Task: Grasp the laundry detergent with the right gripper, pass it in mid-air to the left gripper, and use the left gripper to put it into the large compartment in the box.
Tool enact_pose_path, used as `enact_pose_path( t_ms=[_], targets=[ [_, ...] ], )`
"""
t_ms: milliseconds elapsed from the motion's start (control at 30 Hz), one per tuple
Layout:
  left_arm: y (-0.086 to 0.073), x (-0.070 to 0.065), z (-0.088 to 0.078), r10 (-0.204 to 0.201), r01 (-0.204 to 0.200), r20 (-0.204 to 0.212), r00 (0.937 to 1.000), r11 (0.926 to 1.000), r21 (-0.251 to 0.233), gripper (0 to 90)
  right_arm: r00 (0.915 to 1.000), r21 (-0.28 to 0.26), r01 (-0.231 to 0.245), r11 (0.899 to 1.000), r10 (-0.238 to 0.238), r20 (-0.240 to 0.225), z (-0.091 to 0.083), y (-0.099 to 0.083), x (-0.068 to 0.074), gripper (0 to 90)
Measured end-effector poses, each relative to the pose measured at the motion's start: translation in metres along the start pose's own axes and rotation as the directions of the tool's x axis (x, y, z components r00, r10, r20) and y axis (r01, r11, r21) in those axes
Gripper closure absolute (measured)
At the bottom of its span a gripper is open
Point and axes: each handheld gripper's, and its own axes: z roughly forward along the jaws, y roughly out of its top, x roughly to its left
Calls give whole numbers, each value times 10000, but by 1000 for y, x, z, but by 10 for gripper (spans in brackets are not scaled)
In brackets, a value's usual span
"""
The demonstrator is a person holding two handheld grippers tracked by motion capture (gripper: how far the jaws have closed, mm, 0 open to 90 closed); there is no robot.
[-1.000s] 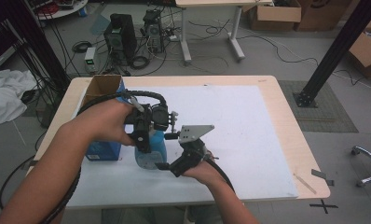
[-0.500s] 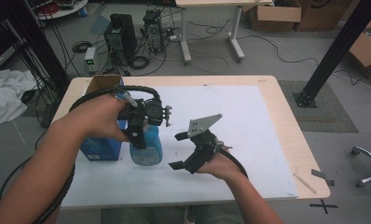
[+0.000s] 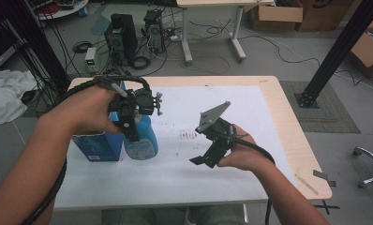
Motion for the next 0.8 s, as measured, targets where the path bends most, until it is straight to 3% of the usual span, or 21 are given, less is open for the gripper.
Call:
enact_pose_path(
  t_ms=[167,267,333,433,467,500,567,700,767,800],
  targets=[
    [-9,11,-16,-694,693,108,9975,9975,104,383,9998,1423,201,9896,-208,35,-17,1,-10,0],
    [-15,18,-27,-1334,1331,210,9908,9910,146,383,9998,2108,181,9774,-197,52,-25,2,-16,0],
    [-18,22,-33,-1706,1701,261,9850,9852,206,382,9995,2676,232,9633,-281,145,-31,4,-19,0],
    [-25,29,-45,-2337,2329,401,9715,9722,250,383,9992,3416,297,9394,-373,158,-42,7,-25,0],
    [-29,34,-52,-2766,2754,539,9595,9609,292,383,9990,3548,311,9344,-400,178,-44,7,-26,0],
    [-30,36,-54,-2947,2932,600,9537,9555,337,382,9988,3788,304,9250,-428,242,-50,9,-29,0],
    [-33,39,-58,-3196,3171,691,9450,9473,450,382,9986,3933,307,9189,-448,266,-55,9,-32,0],
    [-40,47,-69,-3937,3915,856,9153,9192,420,382,9982,4352,306,8998,-502,338,-63,8,-38,0],
    [-45,50,-73,-4309,4296,940,8975,9023,349,382,9982,4554,321,8897,-519,310,-64,7,-41,0],
    [-49,53,-76,-4551,4547,1012,8847,8902,282,382,9983,4620,297,8864,-497,311,-65,7,-42,0]
  ],
)
